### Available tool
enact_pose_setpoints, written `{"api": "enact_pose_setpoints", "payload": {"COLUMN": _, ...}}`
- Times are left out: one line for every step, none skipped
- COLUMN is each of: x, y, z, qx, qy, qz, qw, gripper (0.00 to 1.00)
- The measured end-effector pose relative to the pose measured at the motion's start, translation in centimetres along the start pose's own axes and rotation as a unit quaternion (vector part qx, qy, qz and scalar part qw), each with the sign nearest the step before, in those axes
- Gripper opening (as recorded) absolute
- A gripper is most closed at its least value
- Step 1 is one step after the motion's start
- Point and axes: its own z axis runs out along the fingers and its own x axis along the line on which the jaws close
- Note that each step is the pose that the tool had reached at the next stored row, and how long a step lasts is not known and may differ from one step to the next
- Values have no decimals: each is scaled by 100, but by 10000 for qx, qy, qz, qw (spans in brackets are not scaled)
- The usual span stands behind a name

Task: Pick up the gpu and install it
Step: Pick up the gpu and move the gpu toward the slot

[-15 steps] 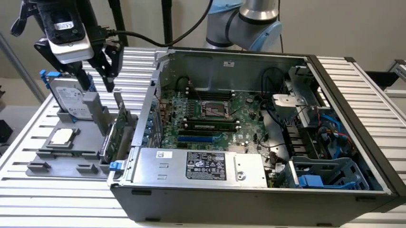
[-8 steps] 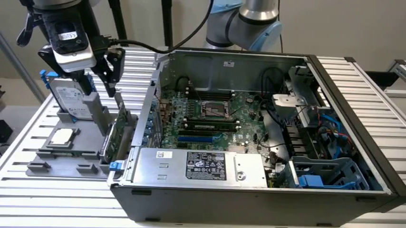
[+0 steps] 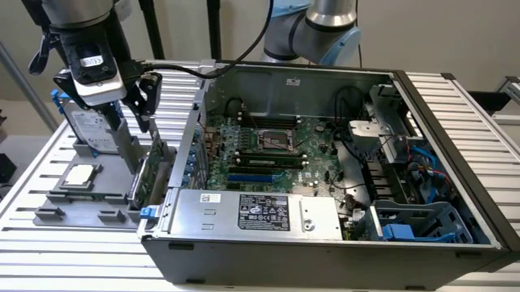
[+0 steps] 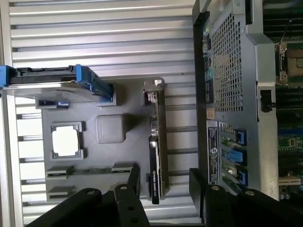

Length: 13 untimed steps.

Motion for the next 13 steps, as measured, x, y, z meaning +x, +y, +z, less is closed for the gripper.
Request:
{"api": "enact_pose_setpoints", "payload": {"x": 0, "y": -9, "z": 17, "qx": 0, "qy": 0, "qz": 0, "qw": 10000, "gripper": 100}}
{"api": "enact_pose_setpoints", "payload": {"x": 0, "y": -18, "z": 35, "qx": 0, "qy": 1, "qz": 0, "qw": 10000, "gripper": 100}}
{"api": "enact_pose_setpoints", "payload": {"x": 0, "y": -26, "z": 53, "qx": 1, "qy": 1, "qz": 0, "qw": 10000, "gripper": 100}}
{"api": "enact_pose_setpoints", "payload": {"x": 0, "y": -35, "z": 69, "qx": 1, "qy": 1, "qz": 0, "qw": 10000, "gripper": 100}}
{"api": "enact_pose_setpoints", "payload": {"x": 0, "y": -44, "z": 88, "qx": 1, "qy": 1, "qz": 0, "qw": 10000, "gripper": 100}}
{"api": "enact_pose_setpoints", "payload": {"x": -1, "y": -53, "z": 107, "qx": 0, "qy": 0, "qz": 0, "qw": 10000, "gripper": 100}}
{"api": "enact_pose_setpoints", "payload": {"x": 0, "y": -60, "z": 123, "qx": 0, "qy": 0, "qz": 0, "qw": 10000, "gripper": 100}}
{"api": "enact_pose_setpoints", "payload": {"x": 0, "y": -68, "z": 141, "qx": 0, "qy": 1, "qz": 0, "qw": 10000, "gripper": 100}}
{"api": "enact_pose_setpoints", "payload": {"x": 0, "y": -74, "z": 160, "qx": 0, "qy": 1, "qz": -1, "qw": 10000, "gripper": 100}}
{"api": "enact_pose_setpoints", "payload": {"x": 0, "y": -80, "z": 178, "qx": 1, "qy": 0, "qz": 0, "qw": 10000, "gripper": 100}}
{"api": "enact_pose_setpoints", "payload": {"x": 2, "y": -85, "z": 196, "qx": 1, "qy": 1, "qz": 0, "qw": 10000, "gripper": 100}}
{"api": "enact_pose_setpoints", "payload": {"x": 2, "y": -89, "z": 213, "qx": 1, "qy": 0, "qz": 0, "qw": 10000, "gripper": 100}}
{"api": "enact_pose_setpoints", "payload": {"x": 4, "y": -91, "z": 231, "qx": 0, "qy": 0, "qz": 0, "qw": 10000, "gripper": 100}}
